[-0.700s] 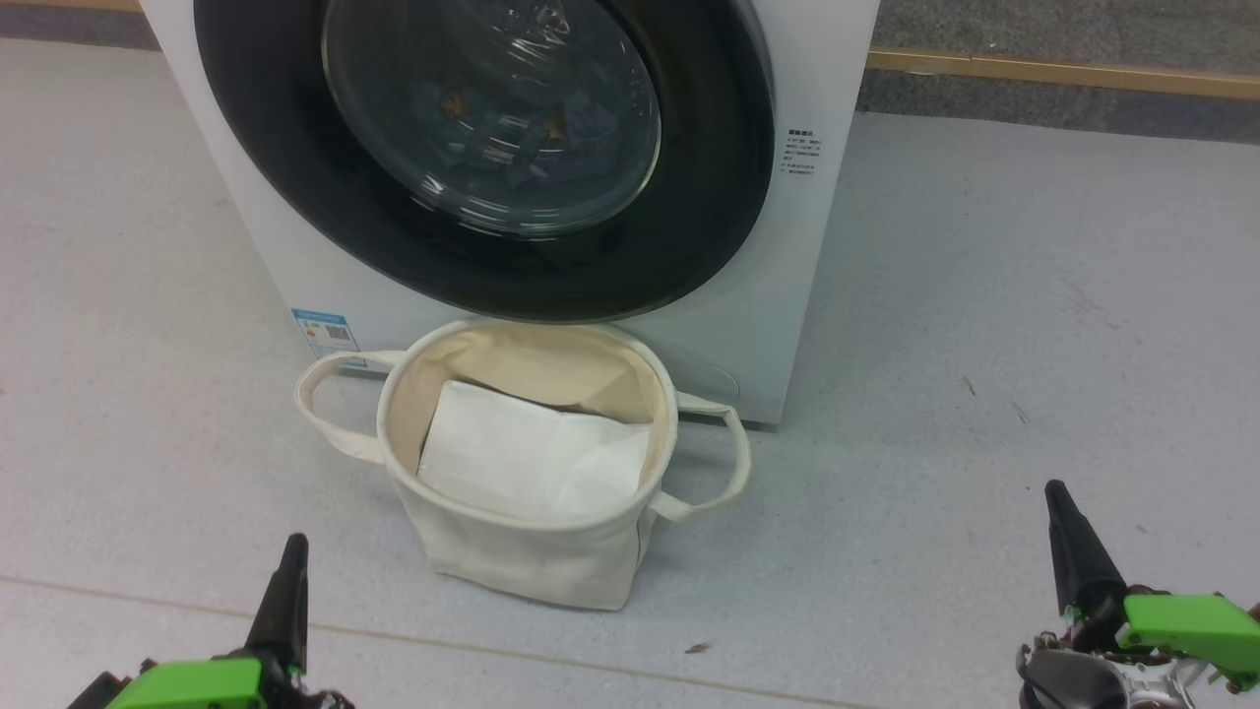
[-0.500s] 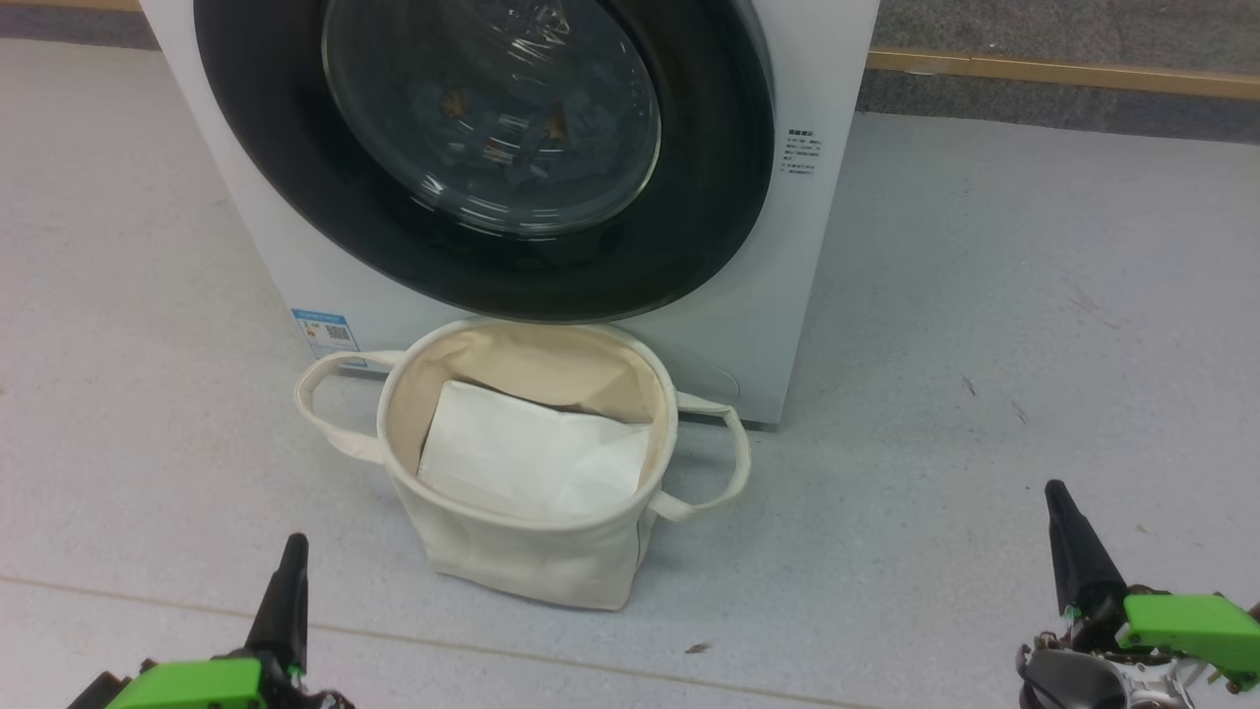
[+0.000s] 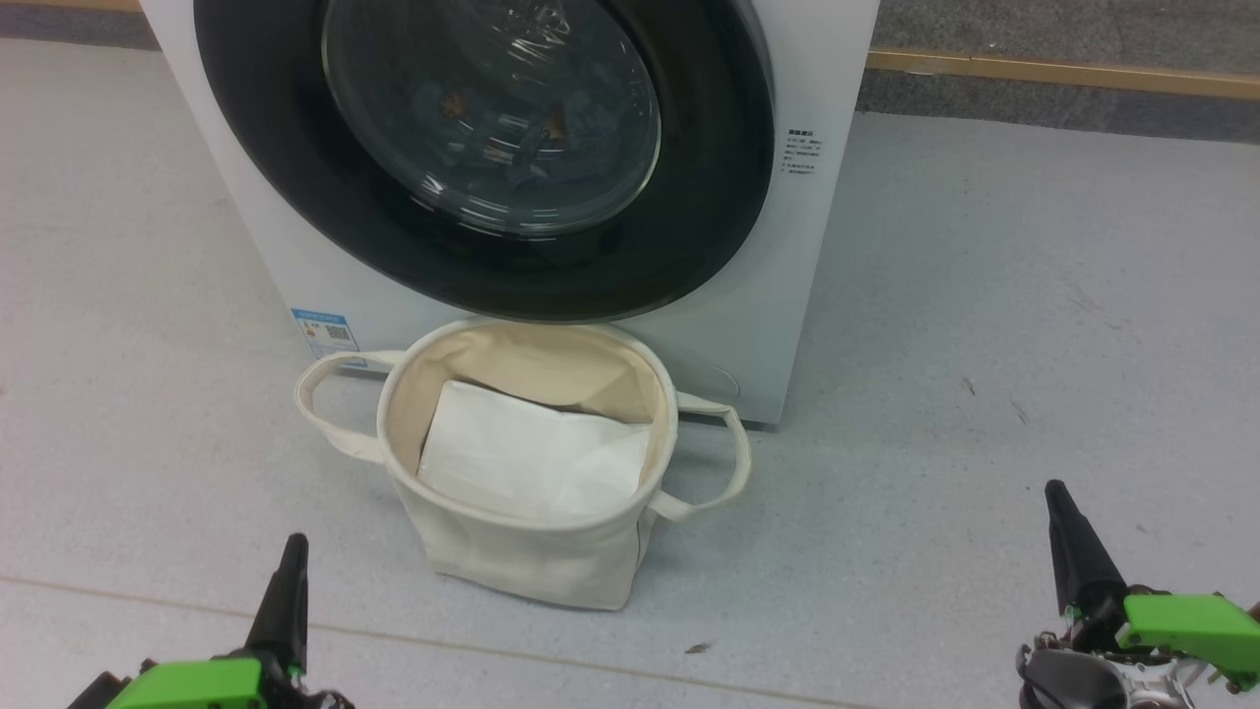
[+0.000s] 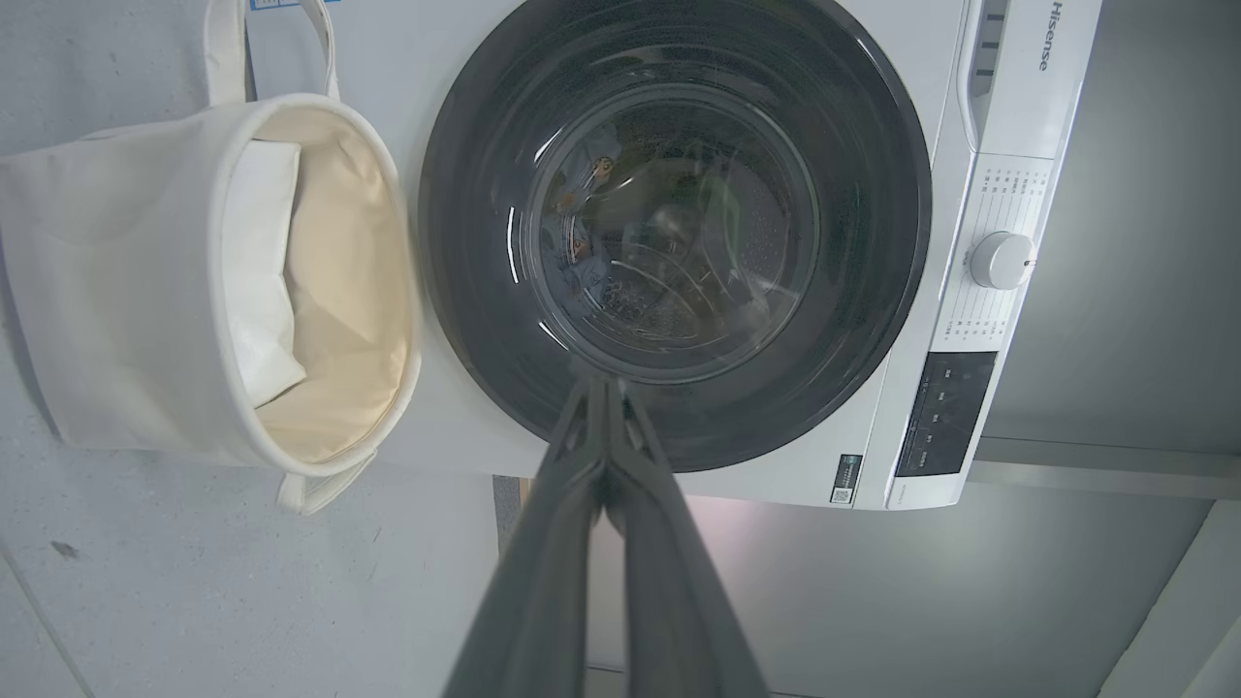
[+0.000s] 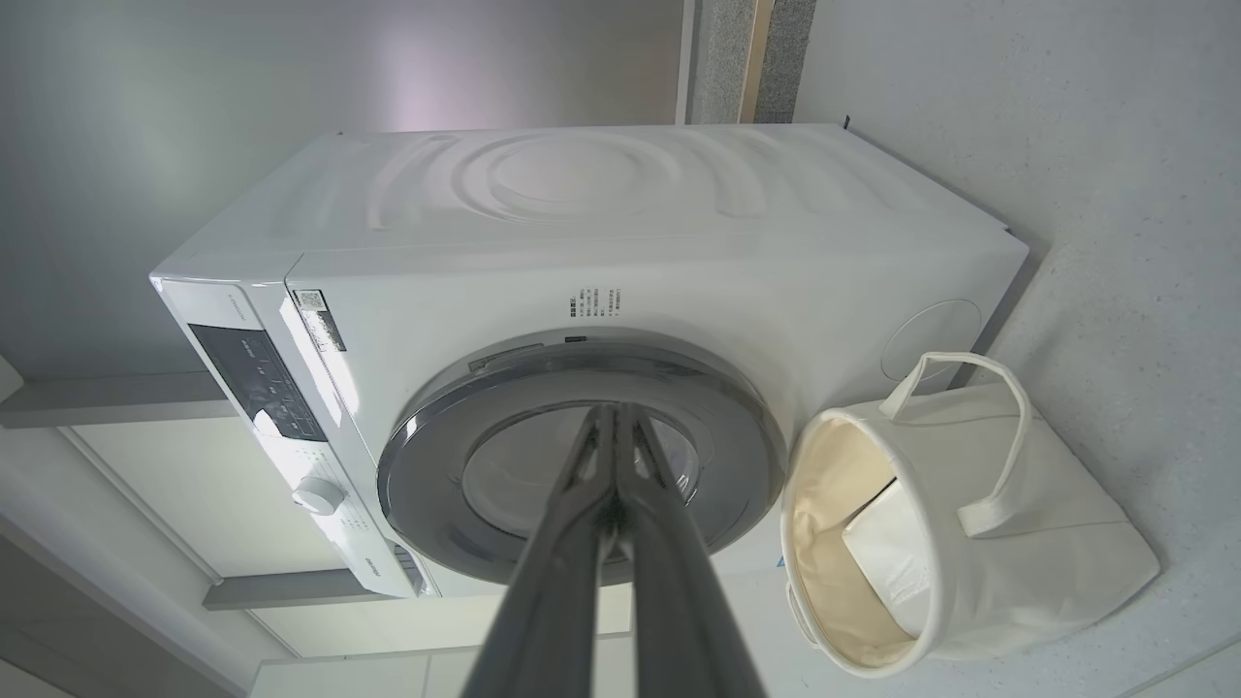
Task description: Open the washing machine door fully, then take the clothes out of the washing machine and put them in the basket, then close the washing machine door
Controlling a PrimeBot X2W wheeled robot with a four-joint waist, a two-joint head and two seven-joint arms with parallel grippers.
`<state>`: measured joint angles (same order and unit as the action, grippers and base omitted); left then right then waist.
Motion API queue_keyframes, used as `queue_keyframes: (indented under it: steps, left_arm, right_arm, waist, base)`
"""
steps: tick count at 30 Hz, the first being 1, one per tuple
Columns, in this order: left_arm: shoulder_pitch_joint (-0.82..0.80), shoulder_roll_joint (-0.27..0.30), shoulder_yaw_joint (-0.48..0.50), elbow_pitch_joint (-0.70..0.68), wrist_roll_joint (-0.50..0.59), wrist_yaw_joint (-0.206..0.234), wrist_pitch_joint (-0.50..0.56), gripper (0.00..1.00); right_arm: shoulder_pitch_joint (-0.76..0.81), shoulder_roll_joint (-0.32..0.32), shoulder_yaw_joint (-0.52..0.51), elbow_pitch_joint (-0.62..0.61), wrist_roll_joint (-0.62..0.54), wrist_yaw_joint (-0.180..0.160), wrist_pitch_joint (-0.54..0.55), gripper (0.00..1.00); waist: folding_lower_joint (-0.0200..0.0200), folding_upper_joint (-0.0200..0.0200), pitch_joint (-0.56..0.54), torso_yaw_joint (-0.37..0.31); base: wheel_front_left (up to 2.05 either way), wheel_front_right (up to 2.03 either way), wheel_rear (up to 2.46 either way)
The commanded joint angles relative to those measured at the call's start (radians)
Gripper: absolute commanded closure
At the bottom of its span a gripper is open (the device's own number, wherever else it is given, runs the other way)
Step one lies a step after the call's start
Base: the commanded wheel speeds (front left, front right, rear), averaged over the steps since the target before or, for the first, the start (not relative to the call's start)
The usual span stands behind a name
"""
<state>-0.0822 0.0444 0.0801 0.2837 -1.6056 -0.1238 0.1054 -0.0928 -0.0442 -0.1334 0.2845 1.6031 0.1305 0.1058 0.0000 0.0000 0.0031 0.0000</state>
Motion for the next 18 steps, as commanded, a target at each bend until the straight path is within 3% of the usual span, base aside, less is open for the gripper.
queue_keyframes:
  steps: [1, 18]
  left_arm:
    - [-0.026, 0.006, 0.033, -0.039, -0.003, -0.007, 0.008, 1.0]
    - [-0.026, 0.006, 0.033, -0.039, -0.003, -0.007, 0.008, 1.0]
  right_arm:
    - [-0.015, -0.006, 0.02, -0.04, 0.006, 0.0, 0.007, 1.0]
    - [-0.015, -0.006, 0.02, -0.04, 0.006, 0.0, 0.007, 1.0]
  waist:
    - [0.0, 0.0, 0.0, 0.0]
    - [0.0, 0.0, 0.0, 0.0]
  base:
    - [0.0, 0.0, 0.0]
    - [0.0, 0.0, 0.0]
